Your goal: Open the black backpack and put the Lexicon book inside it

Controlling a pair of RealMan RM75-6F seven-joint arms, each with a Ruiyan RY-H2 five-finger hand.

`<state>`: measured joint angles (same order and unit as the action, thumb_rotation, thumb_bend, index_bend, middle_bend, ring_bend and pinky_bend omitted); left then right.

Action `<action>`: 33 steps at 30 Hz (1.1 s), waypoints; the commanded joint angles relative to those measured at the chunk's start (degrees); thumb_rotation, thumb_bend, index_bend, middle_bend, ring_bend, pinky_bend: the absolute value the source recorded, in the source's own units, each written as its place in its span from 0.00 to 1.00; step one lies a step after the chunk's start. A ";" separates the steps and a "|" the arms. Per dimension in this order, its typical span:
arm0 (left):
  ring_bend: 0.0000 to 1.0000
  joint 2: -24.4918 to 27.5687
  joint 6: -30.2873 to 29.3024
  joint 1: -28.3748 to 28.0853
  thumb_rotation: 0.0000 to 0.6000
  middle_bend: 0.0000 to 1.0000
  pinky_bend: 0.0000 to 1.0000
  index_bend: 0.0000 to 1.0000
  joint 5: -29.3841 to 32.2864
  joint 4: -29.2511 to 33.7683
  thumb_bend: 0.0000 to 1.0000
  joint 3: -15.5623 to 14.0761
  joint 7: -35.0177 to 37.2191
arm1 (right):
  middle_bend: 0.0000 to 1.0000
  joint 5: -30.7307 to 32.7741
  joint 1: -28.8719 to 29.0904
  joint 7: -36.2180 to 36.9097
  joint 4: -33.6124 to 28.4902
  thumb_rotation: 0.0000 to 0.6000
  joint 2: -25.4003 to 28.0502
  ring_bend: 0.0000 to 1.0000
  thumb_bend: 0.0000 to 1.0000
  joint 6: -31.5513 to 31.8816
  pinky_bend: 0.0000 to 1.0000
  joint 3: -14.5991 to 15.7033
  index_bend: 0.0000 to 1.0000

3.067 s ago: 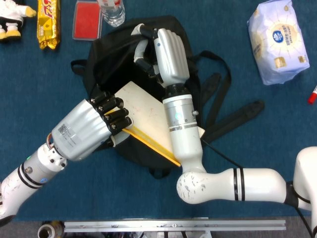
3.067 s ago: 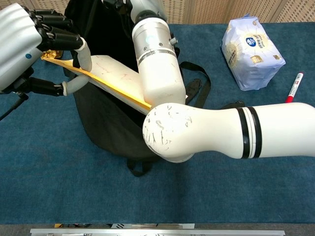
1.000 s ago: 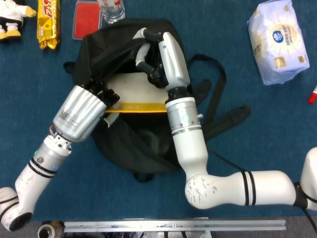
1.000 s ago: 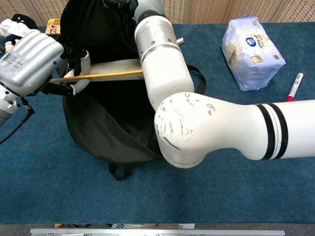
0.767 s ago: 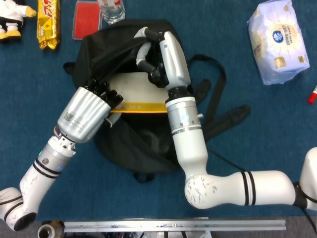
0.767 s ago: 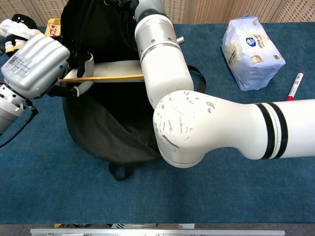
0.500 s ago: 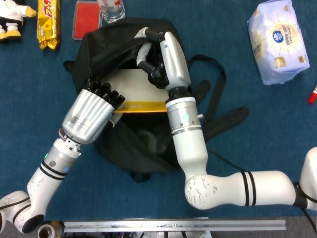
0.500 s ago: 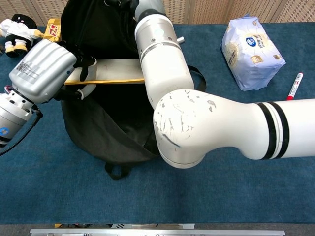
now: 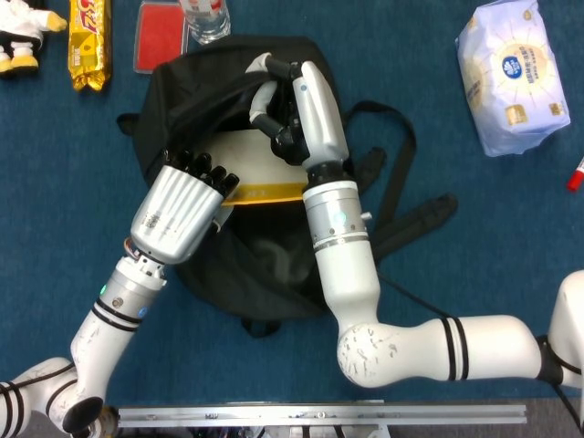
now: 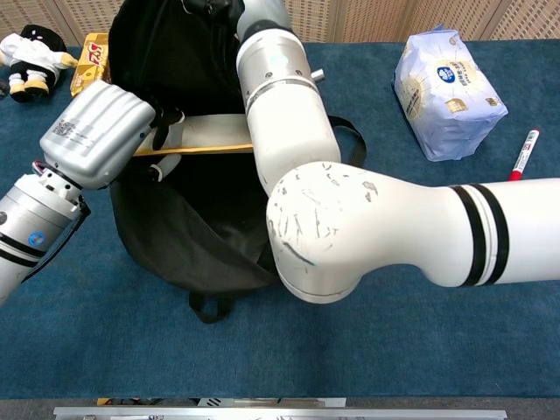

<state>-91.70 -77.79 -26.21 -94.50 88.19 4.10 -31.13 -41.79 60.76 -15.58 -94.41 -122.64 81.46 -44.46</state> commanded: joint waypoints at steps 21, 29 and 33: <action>0.36 2.45 -2.36 4.55 1.00 0.44 0.42 0.31 5.57 7.59 0.08 -0.35 -10.74 | 0.67 0.89 -0.85 -0.35 -0.67 1.00 1.58 0.63 0.97 -1.12 0.85 0.42 0.73; 0.38 5.97 -2.96 5.78 1.00 0.48 0.42 0.48 3.96 8.45 0.08 -2.03 -10.15 | 0.67 1.85 -1.66 -0.31 -1.85 1.00 2.64 0.63 0.97 -1.72 0.85 0.80 0.73; 0.43 5.81 -2.91 5.75 1.00 0.57 0.42 0.57 3.57 6.89 0.08 -1.87 -8.08 | 0.67 1.99 -1.82 -0.26 -2.42 1.00 2.96 0.63 0.97 -1.72 0.85 0.88 0.73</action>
<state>-85.88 -80.74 -20.49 -90.77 95.61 2.19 -39.64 -39.82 58.95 -15.86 -96.81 -119.70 79.75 -43.59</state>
